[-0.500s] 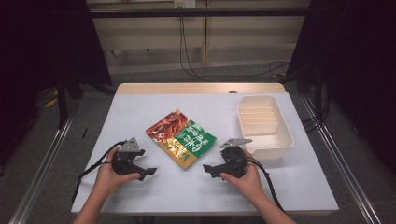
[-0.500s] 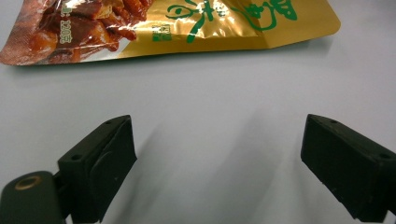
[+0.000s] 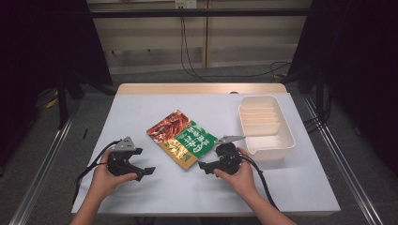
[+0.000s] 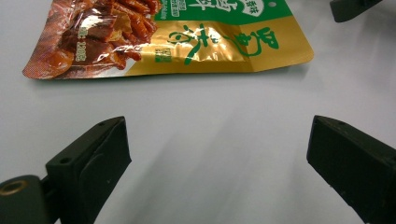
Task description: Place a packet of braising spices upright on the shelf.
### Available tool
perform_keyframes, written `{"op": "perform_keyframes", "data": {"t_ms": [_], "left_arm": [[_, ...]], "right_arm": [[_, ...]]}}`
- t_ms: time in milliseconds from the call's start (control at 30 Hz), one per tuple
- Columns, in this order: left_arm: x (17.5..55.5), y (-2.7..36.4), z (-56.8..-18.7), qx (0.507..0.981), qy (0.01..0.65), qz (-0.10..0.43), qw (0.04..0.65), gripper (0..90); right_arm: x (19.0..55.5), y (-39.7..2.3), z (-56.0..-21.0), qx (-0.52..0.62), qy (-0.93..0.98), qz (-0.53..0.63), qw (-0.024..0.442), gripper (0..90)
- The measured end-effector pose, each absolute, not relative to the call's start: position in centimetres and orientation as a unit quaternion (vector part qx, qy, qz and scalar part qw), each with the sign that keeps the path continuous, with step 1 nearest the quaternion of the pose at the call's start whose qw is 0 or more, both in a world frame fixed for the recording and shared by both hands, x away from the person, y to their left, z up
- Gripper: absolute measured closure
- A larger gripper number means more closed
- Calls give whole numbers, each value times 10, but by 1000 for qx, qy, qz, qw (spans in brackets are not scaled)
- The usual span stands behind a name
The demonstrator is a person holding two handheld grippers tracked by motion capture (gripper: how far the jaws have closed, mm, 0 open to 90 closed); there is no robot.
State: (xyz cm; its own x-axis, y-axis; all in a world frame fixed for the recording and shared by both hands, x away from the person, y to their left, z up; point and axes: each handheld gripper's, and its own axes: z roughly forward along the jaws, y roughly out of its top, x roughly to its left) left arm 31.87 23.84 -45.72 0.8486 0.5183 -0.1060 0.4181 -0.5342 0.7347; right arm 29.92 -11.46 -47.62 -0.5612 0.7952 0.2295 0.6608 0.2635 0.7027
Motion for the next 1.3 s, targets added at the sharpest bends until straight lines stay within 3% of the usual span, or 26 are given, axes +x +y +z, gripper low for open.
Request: {"op": "perform_keyframes", "data": {"t_ms": [433,700,967,1100,1300], "left_arm": [[317,245,-457,873,271,89,395,59],[317,244,-458,873,269,86,398,62],[317,247,-455,871,271,96,398,69],[317,247,-455,871,272,99,397,70],[317,248,-455,871,271,101,396,72]], "right_arm": [[314,-100,-481,479,780,398,59,131],[327,-89,-481,478,778,404,50,212],[337,-83,-480,477,777,404,70,383],[340,-80,-478,473,784,395,75,387],[346,-75,-475,486,784,378,76,461]]}}
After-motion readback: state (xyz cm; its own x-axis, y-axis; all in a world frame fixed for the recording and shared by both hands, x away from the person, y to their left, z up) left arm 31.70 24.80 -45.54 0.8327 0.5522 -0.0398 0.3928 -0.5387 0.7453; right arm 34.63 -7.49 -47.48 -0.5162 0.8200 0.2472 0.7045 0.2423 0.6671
